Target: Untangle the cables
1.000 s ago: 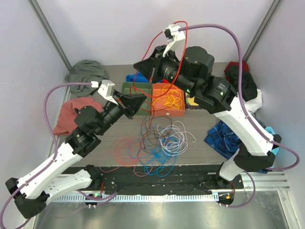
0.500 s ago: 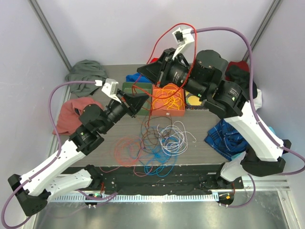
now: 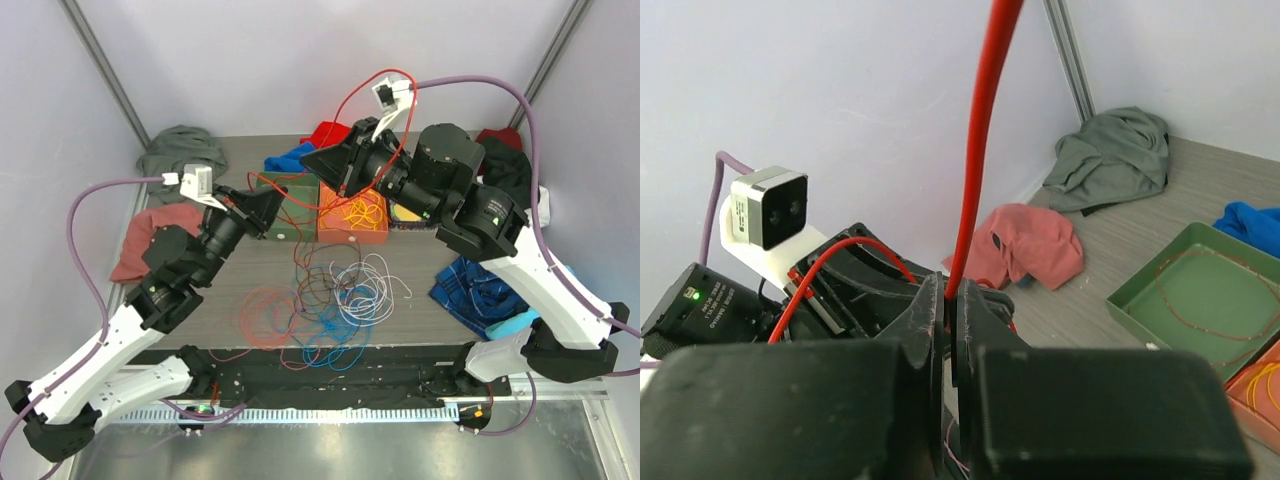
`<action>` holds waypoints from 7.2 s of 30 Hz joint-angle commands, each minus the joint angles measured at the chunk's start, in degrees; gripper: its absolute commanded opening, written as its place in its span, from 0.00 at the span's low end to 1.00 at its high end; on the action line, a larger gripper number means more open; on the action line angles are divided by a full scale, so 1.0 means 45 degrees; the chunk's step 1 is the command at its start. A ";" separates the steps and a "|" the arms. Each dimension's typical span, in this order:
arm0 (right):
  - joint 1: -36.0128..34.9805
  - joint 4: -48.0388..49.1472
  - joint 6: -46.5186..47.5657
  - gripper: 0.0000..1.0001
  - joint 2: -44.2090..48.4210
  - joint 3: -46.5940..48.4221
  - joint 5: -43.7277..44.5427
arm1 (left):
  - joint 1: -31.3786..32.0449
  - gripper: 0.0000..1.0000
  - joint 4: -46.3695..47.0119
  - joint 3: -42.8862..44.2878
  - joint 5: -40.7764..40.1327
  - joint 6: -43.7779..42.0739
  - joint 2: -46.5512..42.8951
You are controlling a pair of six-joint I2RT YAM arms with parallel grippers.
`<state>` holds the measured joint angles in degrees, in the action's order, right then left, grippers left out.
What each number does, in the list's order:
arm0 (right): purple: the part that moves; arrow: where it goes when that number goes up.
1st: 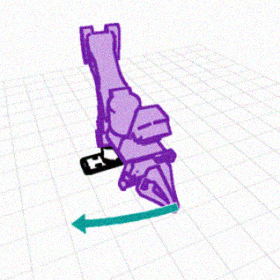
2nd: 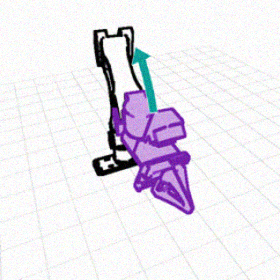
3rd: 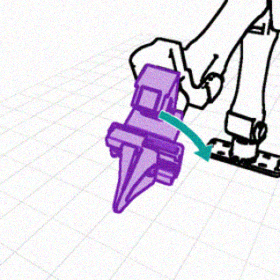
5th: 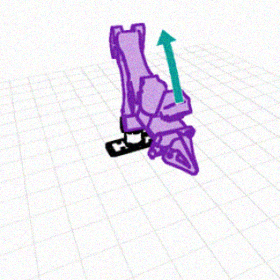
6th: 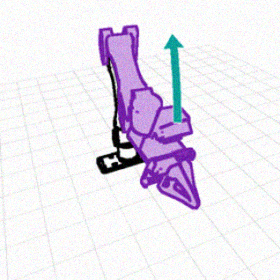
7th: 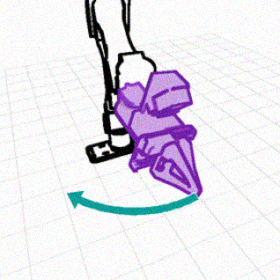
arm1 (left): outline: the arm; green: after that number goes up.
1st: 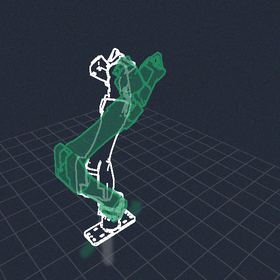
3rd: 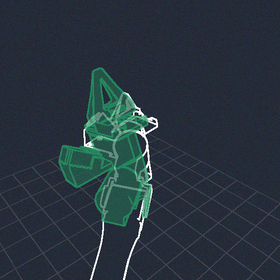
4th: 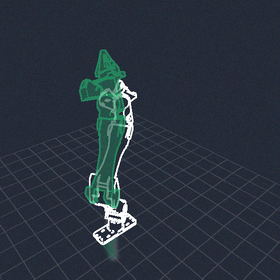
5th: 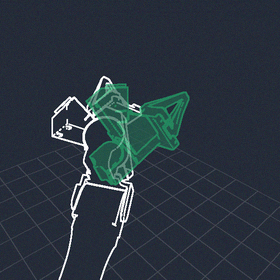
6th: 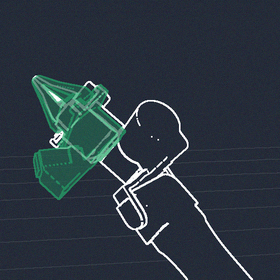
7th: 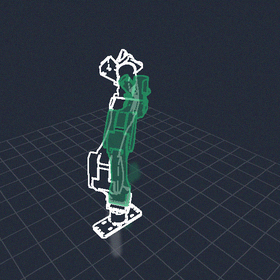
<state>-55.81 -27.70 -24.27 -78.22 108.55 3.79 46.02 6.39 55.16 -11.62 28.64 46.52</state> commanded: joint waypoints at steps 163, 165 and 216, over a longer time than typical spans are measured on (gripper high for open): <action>-0.0234 1.2725 0.3264 0.87 -0.0413 -1.2154 0.2673 | 0.0027 0.00 -0.4936 1.5495 0.0454 -0.3004 0.7181; -0.0253 1.1490 0.3343 0.87 0.0016 -1.2091 0.2770 | 0.0027 0.00 -0.5034 1.5614 0.0375 -0.3064 0.7259; 0.3145 0.0396 -0.1950 0.01 -0.0021 -0.0725 -0.0684 | 0.0027 0.00 0.1214 0.0830 0.1740 -0.1853 0.0071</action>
<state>-41.50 -23.38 -30.63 -78.61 101.30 6.13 46.02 4.23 59.66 -6.17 20.62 47.31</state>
